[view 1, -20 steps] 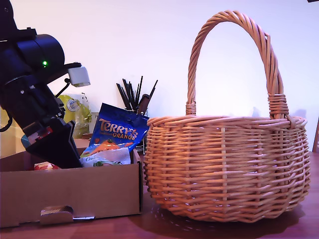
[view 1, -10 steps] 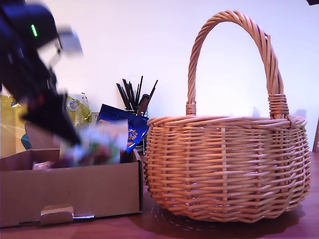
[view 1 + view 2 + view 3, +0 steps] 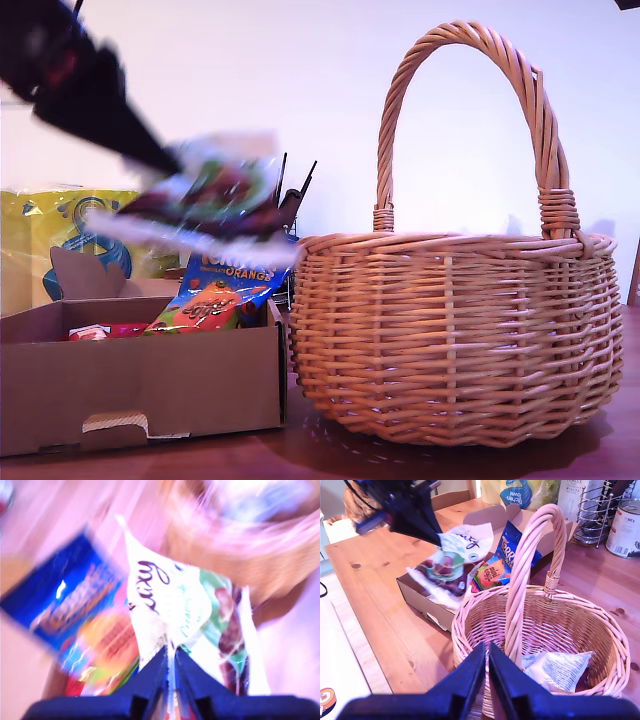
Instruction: Move the bags of Easter eggs from the cardboard box on the left into the woven basket on the right side.
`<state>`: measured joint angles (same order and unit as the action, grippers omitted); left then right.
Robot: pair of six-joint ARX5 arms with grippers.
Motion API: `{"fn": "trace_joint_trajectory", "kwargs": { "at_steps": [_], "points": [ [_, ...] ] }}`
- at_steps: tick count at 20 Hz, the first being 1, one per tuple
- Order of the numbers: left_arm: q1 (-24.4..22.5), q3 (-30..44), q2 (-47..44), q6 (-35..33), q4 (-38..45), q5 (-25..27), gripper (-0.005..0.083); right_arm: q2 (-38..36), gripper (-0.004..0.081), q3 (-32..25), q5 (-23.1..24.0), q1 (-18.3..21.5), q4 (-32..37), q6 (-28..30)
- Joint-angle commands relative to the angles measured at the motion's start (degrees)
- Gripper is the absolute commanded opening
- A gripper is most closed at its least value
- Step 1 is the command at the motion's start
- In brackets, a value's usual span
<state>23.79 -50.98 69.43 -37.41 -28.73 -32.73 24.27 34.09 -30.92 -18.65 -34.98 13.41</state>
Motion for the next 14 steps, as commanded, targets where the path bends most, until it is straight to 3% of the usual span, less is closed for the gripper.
{"fn": "trace_joint_trajectory", "kwargs": {
  "at_steps": [1, 7, 14],
  "points": [
    [1.68, 0.44, -0.02, 4.22, 0.66, -2.45, -0.0024, -0.04, -0.0012, 0.44, -0.02, -0.09, 0.48, -0.07],
    [6.47, 0.44, 0.0, 13.84, 11.5, -6.27, -0.0024, -0.04, -0.0012, 0.44, -0.02, -0.09, 0.57, -0.07],
    [12.28, 0.44, 7.61, 21.7, 26.12, -4.48, -0.0024, 0.24, -0.0012, 0.46, -0.02, -0.09, 1.25, -0.04]
  ]
}}
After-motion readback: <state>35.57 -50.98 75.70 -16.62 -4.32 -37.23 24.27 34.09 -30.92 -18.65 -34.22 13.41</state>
